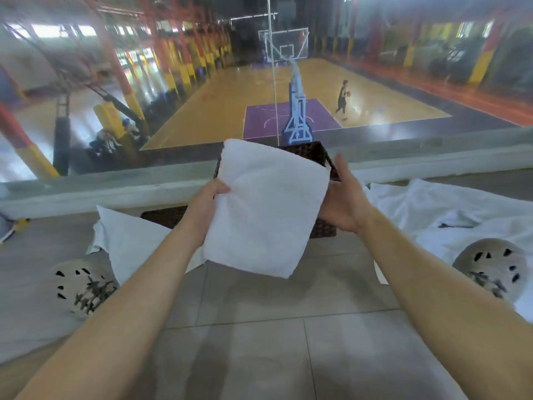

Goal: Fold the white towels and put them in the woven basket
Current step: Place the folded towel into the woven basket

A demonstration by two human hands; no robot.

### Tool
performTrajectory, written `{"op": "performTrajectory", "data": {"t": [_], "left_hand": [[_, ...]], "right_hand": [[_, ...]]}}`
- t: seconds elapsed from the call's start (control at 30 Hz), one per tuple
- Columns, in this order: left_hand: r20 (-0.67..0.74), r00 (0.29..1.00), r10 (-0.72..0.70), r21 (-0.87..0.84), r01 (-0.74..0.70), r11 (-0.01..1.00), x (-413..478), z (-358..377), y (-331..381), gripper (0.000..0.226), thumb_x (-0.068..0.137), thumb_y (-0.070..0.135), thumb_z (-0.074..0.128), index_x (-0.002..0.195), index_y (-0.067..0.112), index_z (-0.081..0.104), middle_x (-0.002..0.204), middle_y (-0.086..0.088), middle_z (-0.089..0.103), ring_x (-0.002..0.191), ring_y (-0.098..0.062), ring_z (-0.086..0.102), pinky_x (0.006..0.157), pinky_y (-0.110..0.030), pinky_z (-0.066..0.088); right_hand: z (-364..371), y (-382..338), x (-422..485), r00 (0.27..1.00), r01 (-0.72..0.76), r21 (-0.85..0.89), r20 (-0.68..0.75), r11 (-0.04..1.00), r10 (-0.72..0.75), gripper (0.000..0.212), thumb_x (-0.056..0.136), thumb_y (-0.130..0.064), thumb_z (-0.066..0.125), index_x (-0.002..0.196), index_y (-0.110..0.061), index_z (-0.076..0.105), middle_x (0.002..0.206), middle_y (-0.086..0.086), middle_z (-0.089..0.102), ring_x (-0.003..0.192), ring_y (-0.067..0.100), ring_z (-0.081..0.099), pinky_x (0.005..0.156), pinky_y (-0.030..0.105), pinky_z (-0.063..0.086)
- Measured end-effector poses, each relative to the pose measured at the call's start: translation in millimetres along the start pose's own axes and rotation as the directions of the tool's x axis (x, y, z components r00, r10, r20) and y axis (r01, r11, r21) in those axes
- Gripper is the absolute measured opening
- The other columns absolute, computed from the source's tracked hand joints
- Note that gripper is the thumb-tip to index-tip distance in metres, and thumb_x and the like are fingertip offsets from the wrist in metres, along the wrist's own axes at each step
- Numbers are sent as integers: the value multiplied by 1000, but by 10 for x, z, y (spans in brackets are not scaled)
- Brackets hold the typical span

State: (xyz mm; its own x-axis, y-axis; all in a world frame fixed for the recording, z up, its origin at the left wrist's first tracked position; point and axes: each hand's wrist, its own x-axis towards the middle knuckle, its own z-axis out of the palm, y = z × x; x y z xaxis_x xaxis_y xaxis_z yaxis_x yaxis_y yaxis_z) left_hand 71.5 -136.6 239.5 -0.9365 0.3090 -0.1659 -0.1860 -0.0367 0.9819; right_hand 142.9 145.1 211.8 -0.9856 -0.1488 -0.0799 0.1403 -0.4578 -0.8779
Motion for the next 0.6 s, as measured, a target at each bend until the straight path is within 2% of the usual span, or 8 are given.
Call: {"op": "performTrajectory", "data": {"t": [0.03, 0.1, 0.23, 0.3, 0.37, 0.43, 0.53, 0.6], "left_hand": [[-16, 1000, 3, -20, -4, 1000, -15, 17, 79, 18, 98, 20, 51, 92, 16, 69, 84, -2, 75, 79, -26, 71, 67, -32, 54], [-115, 993, 33, 8, -32, 999, -3, 86, 208, 18, 100, 26, 55, 104, 16, 69, 98, -5, 75, 88, -28, 70, 75, -37, 54], [-274, 944, 187, 229, -125, 966, 351, 190, 306, 30, 105, 22, 54, 135, 23, 46, 113, -4, 61, 95, -19, 62, 81, -38, 52], [-168, 963, 212, 337, -146, 930, 641, 193, 321, 36, 105, 29, 56, 136, 31, 38, 126, -10, 58, 106, -25, 64, 91, -45, 54], [-1, 987, 162, 380, -149, 913, 1002, 204, 386, 35, 101, 33, 64, 130, 37, 45, 132, -8, 59, 113, -27, 66, 90, -44, 55], [125, 983, 133, 351, -170, 921, 1417, 249, 525, 40, 98, 22, 72, 131, 32, 52, 132, -1, 61, 112, -22, 68, 89, -40, 58], [252, 966, 55, 340, -141, 930, 2194, 335, 692, 52, 92, 5, 78, 130, 32, 56, 140, -1, 62, 123, -26, 67, 101, -54, 60], [263, 965, 10, 370, -110, 922, 2748, 385, 659, 59, 86, -2, 81, 126, 34, 57, 142, -3, 62, 127, -27, 65, 101, -60, 60]], "right_hand": [[75, 4, -29, 999, -2, 72, 41, 997, -1, 103, 87, -86, 51, 157, -11, 52, 160, 16, 46, 147, 40, 44, 128, 56, 25], [255, 1, -21, 1000, -8, 24, 1, 1000, 8, 96, 91, -81, 52, 157, -10, 52, 158, 17, 53, 146, 40, 49, 126, 57, 31], [490, -198, 226, 951, -8, -233, -303, 973, -65, 39, 97, -22, 77, 132, -7, 70, 126, 12, 77, 116, 32, 75, 110, 51, 54], [432, -362, 450, 896, -41, -283, -435, 958, -90, 34, 93, -17, 78, 125, -5, 73, 115, 15, 80, 105, 34, 77, 98, 51, 62], [297, -584, 712, 860, -79, -333, -500, 939, -105, 35, 90, -20, 78, 121, -6, 73, 110, 14, 80, 100, 34, 78, 94, 51, 64], [110, -830, 1048, 850, -92, -386, -511, 918, -129, 31, 89, -23, 78, 116, -10, 73, 111, 12, 80, 103, 33, 77, 97, 52, 62], [-248, -1145, 1659, 855, -67, -480, -480, 875, -198, 10, 94, -18, 74, 103, -16, 71, 114, 12, 78, 108, 34, 76, 101, 52, 60], [-567, -1244, 2097, 848, -86, -549, -478, 831, -228, 10, 97, -14, 72, 95, -23, 67, 109, 7, 76, 106, 32, 74, 100, 49, 60]]}}
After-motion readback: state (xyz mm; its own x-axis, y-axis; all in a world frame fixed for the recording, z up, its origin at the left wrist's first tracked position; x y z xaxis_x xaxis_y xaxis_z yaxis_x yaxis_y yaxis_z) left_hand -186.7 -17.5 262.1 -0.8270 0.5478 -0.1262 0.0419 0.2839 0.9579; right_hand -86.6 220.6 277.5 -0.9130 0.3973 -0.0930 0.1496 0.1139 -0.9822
